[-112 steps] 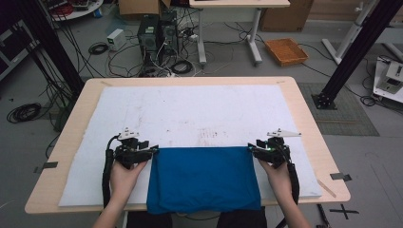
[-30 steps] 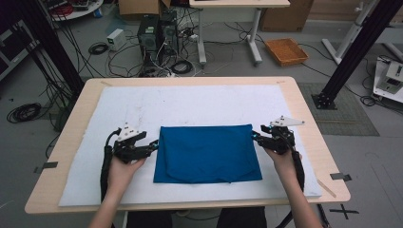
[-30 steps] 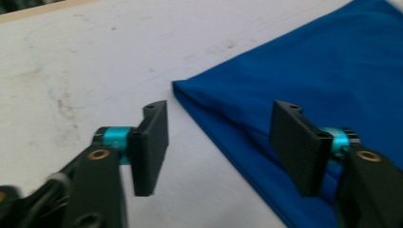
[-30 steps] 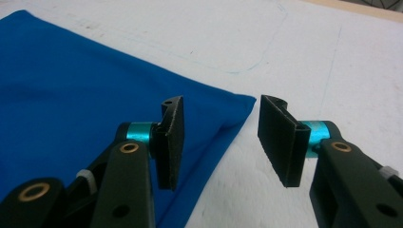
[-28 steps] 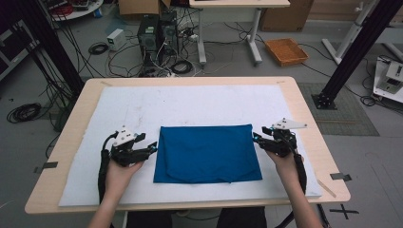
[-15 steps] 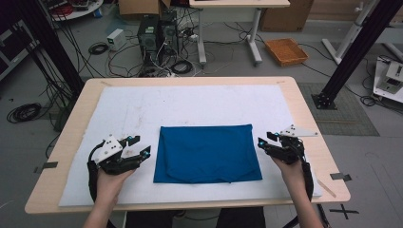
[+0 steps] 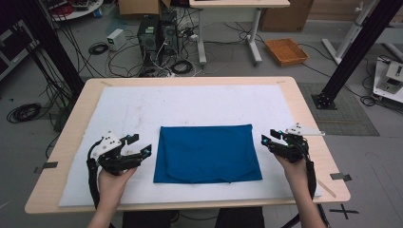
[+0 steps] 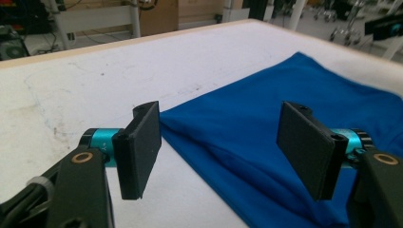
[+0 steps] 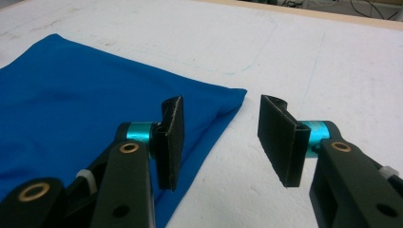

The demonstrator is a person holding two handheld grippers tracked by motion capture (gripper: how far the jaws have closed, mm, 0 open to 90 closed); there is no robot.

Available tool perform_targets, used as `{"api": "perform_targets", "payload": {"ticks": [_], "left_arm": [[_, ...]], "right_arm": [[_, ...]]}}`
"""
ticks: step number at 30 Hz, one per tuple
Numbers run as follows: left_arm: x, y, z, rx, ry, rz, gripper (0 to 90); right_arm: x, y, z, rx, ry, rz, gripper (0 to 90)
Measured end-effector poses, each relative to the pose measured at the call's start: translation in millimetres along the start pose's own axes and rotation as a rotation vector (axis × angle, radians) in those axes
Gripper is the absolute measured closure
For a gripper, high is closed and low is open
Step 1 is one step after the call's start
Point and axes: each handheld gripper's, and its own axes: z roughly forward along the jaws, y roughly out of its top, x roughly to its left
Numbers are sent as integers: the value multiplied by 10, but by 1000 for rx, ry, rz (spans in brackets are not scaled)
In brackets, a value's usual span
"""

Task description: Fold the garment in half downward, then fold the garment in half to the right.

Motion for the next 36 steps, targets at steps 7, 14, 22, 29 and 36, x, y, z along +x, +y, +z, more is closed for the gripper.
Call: {"api": "perform_targets", "payload": {"ticks": [7, 14, 22, 29, 36], "left_arm": [[26, 5, -24, 2, 21, 14, 291], [-15, 4, 12, 25, 18, 43, 291], [-26, 13, 17, 31, 19, 40, 291], [-38, 1, 48, 53, 12, 34, 291], [-100, 20, 101, 108, -19, -11, 292]], "right_arm": [[-40, -3, -59, -13, -6, 16, 508], [-50, -6, -67, -23, -2, 32, 450], [-31, 8, -60, -26, 13, 39, 384], [-44, 9, -37, -26, 13, 53, 323], [-47, 3, -54, -34, 3, 44, 299]]}}
